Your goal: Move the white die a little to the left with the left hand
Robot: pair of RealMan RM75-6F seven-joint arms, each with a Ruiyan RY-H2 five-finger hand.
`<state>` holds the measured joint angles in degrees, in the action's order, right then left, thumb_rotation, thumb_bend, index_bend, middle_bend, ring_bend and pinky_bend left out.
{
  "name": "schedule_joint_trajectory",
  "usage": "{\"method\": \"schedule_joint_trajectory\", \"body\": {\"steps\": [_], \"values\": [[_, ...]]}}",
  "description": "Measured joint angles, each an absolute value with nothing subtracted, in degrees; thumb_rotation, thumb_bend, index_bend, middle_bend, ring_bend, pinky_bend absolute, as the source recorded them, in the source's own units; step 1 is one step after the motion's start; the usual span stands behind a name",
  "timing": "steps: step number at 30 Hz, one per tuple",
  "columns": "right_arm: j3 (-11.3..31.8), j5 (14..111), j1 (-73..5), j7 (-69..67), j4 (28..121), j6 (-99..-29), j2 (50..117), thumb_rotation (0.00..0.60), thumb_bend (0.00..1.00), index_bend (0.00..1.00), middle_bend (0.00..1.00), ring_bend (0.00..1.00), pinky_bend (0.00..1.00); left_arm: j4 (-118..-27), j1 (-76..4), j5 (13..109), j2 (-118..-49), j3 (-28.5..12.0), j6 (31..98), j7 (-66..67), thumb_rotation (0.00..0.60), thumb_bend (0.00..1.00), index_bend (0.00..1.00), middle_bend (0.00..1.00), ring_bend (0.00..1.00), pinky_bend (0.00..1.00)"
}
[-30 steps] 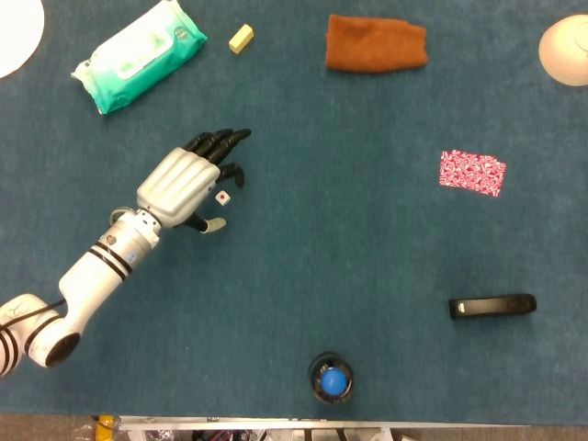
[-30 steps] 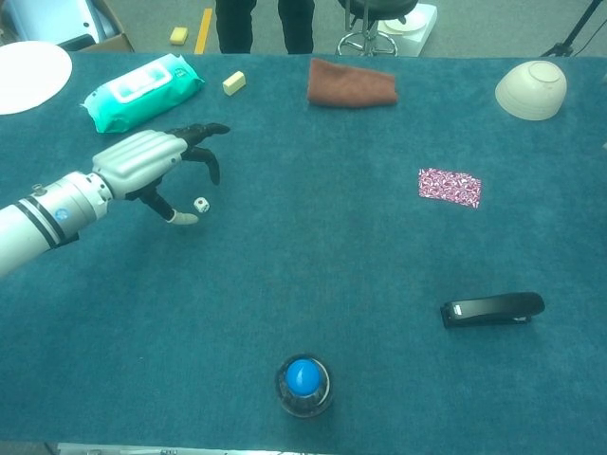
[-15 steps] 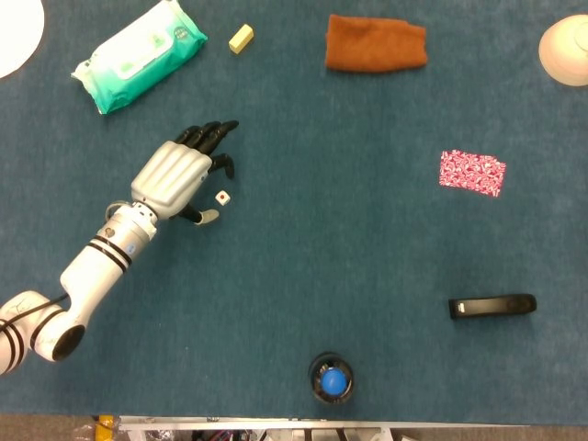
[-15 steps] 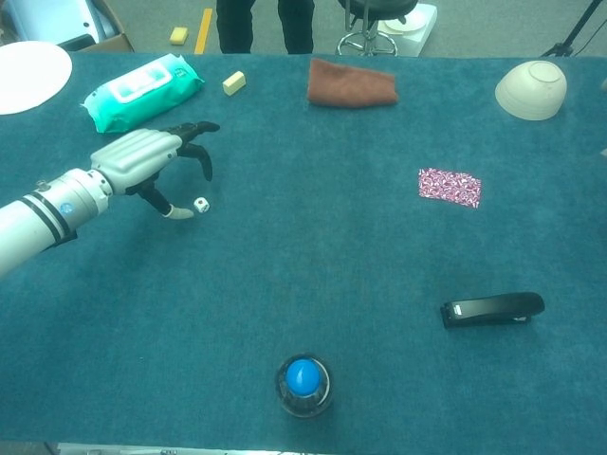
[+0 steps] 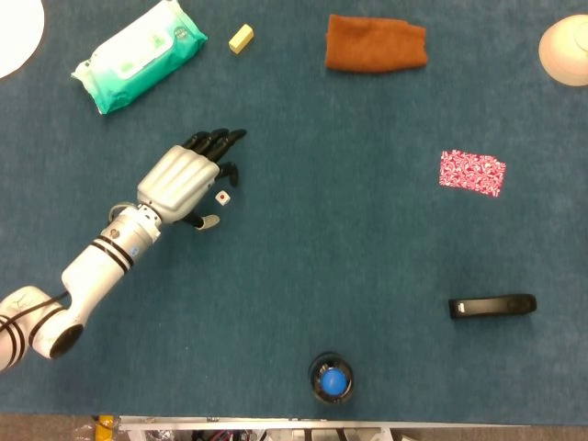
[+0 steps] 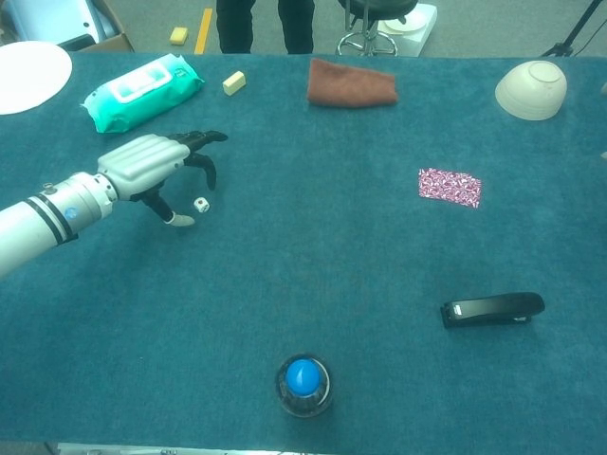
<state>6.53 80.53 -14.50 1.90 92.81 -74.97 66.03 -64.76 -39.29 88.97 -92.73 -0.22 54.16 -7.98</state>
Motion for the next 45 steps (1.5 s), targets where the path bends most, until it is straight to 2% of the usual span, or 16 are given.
{"method": "schedule_joint_trajectory", "body": {"steps": [26,45], "values": [[6.3,79.8,-14.4,1.5,92.0,-74.4,66.7,0.600,0.00,0.40,0.24,0.19,0.28,-54.3,-41.2,94.9,-95.6,3.3,58.6,-9.3,0.600,0.16,0.42,0.00,0.00,0.12],[6.2,79.5,-14.3,1.0,91.1,-74.2,67.3,0.600,0.00,0.40,0.24,0.19,0.28,-55.2,-42.5,96.6,-94.4,4.5,59.2,-8.3,0.600,0.17,0.44,0.00,0.00,0.12]]}}
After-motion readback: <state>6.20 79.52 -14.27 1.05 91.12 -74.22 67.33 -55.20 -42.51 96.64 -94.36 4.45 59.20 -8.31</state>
